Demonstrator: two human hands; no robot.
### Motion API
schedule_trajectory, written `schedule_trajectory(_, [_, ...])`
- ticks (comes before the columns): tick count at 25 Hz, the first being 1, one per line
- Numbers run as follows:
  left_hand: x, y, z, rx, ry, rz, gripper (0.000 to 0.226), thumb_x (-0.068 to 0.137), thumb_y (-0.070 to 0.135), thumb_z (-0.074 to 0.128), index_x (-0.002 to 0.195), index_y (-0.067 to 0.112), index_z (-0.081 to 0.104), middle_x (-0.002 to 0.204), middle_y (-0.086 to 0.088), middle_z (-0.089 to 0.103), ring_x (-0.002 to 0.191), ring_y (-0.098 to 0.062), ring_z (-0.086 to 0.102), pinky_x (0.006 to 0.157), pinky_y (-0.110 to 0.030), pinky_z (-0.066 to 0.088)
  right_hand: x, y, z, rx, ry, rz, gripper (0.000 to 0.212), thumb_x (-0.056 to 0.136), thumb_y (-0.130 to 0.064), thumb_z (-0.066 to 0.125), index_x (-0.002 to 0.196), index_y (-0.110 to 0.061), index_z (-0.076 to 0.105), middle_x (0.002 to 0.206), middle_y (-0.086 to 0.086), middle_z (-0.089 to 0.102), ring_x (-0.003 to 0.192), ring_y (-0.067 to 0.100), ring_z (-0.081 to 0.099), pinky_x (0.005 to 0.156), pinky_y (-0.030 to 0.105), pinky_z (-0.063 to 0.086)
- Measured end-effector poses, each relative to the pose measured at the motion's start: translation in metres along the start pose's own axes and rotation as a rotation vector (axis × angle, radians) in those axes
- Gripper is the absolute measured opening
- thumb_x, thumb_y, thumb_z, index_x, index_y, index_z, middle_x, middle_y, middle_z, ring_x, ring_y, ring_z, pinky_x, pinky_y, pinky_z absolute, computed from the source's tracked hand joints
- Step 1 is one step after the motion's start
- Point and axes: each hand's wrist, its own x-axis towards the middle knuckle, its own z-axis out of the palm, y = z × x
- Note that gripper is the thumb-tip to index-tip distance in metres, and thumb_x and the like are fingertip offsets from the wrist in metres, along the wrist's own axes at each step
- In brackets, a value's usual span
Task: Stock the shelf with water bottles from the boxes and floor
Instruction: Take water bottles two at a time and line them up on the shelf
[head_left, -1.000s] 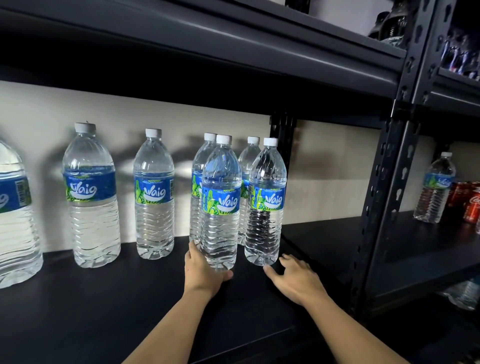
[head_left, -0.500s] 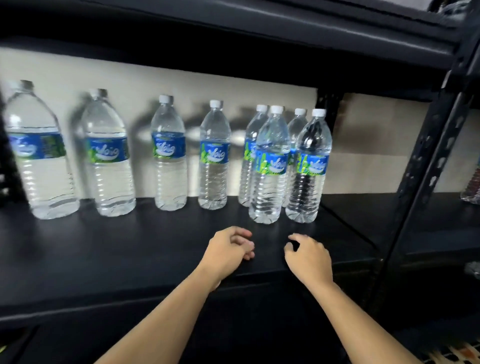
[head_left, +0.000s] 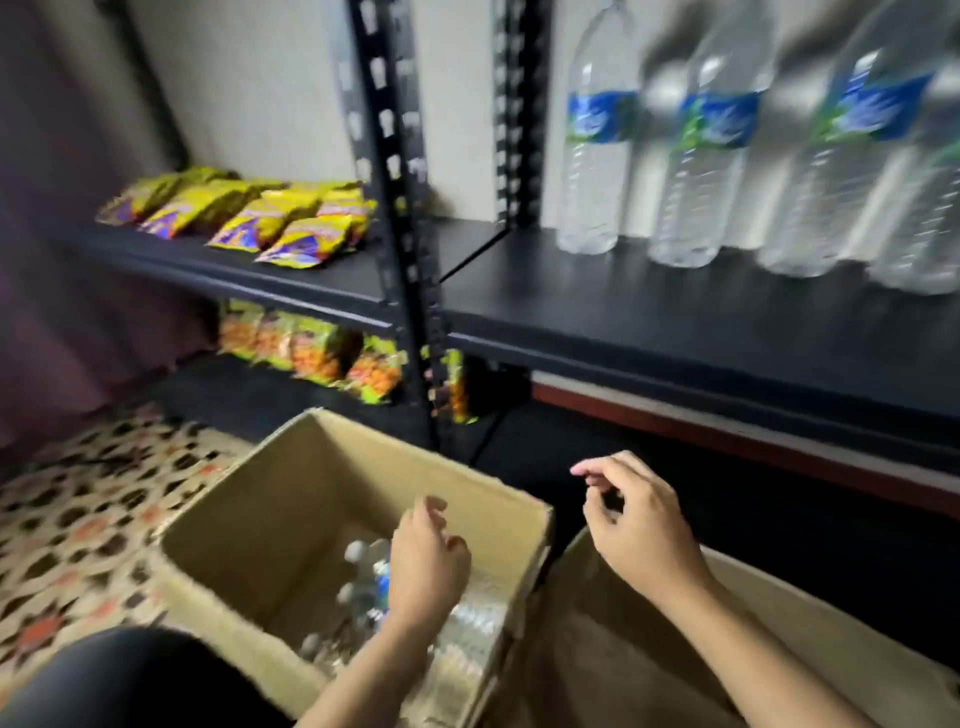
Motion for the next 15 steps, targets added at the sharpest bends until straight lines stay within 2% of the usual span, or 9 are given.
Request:
schedule_trajectory(1, [0.001, -0.018, 0.001, 0.088, -0.034, -0.153, 0.044, 0.084, 0.012, 0.054, 0.127, 0.01, 0.047, 0.124, -0.009, 0.052, 0.12, -0.032, 0.048, 0.096, -0.037, 0.039, 0.007, -0.008, 0.021, 0.015, -0.068, -0.015, 0.031, 0.082, 0.001, 0.063, 0.102, -0.022, 0.069, 0.09, -0.011, 0.059, 0.085, 0.004, 0.06, 0.077, 0.02, 0.049])
schedule_trajectory(3, [0.004, -0.039, 0.007, 0.109, -0.07, -0.468, 0.06, 0.087, 0.028, 0.056, 0.14, 0.009, 0.033, 0.141, -0.012, 0.039, 0.132, -0.033, 0.036, 0.105, -0.039, 0.034, 0.019, -0.025, 0.063, -0.003, -0.248, -0.021, 0.031, 0.084, -0.008, 0.063, 0.11, -0.023, 0.067, 0.098, -0.007, 0.061, 0.091, 0.008, 0.06, 0.085, 0.028, 0.049])
schedule_trajectory(4, [0.007, -0.045, 0.013, 0.07, -0.072, -0.572, 0.067, 0.087, 0.035, 0.057, 0.143, 0.01, 0.03, 0.143, -0.011, 0.037, 0.134, -0.031, 0.034, 0.106, -0.039, 0.034, 0.022, -0.031, 0.08, -0.041, -0.356, 0.001, 0.033, 0.086, -0.016, 0.062, 0.118, -0.025, 0.063, 0.107, -0.006, 0.061, 0.1, 0.011, 0.06, 0.091, 0.032, 0.048])
schedule_trajectory(6, [0.014, -0.055, 0.026, 0.042, -0.046, -0.661, 0.073, 0.086, 0.041, 0.06, 0.144, 0.01, 0.028, 0.144, -0.01, 0.035, 0.133, -0.029, 0.033, 0.105, -0.039, 0.033, 0.029, -0.033, 0.112, -0.137, -0.569, 0.076, 0.044, 0.09, -0.028, 0.06, 0.134, -0.029, 0.052, 0.128, -0.005, 0.057, 0.121, 0.015, 0.053, 0.101, 0.031, 0.042])
schedule_trajectory(8, [0.016, -0.069, 0.041, 0.009, 0.002, -0.73, 0.079, 0.085, 0.038, 0.063, 0.147, 0.012, 0.022, 0.149, -0.01, 0.028, 0.134, -0.029, 0.03, 0.105, -0.04, 0.033, 0.035, -0.029, 0.144, -0.17, -0.759, 0.164, 0.055, 0.091, -0.032, 0.06, 0.143, -0.026, 0.043, 0.141, 0.002, 0.051, 0.132, 0.02, 0.045, 0.105, 0.029, 0.036])
schedule_trajectory(10, [0.014, -0.077, 0.055, -0.073, -0.006, -0.861, 0.085, 0.085, 0.032, 0.064, 0.151, 0.015, 0.013, 0.154, -0.009, 0.019, 0.138, -0.03, 0.024, 0.109, -0.04, 0.029, 0.038, -0.024, 0.17, -0.187, -0.869, 0.255, 0.062, 0.09, -0.033, 0.063, 0.146, -0.023, 0.039, 0.147, 0.006, 0.047, 0.135, 0.021, 0.044, 0.106, 0.029, 0.035])
schedule_trajectory(12, [0.014, -0.086, 0.066, -0.28, 0.038, -1.042, 0.081, 0.088, 0.021, 0.059, 0.153, 0.013, 0.012, 0.156, -0.013, 0.016, 0.141, -0.034, 0.02, 0.114, -0.039, 0.019, 0.039, -0.018, 0.195, -0.207, -0.948, 0.307, 0.066, 0.089, -0.033, 0.065, 0.148, -0.021, 0.038, 0.149, 0.006, 0.046, 0.135, 0.022, 0.044, 0.107, 0.028, 0.036])
schedule_trajectory(15, [0.016, -0.115, 0.085, -0.584, 0.164, -1.16, 0.068, 0.095, 0.015, 0.044, 0.154, 0.004, 0.012, 0.159, -0.019, 0.008, 0.146, -0.036, 0.011, 0.12, -0.04, 0.007, 0.035, -0.007, 0.233, -0.23, -1.05, 0.337, 0.072, 0.087, -0.034, 0.068, 0.149, -0.019, 0.035, 0.151, 0.007, 0.044, 0.136, 0.024, 0.044, 0.107, 0.027, 0.036])
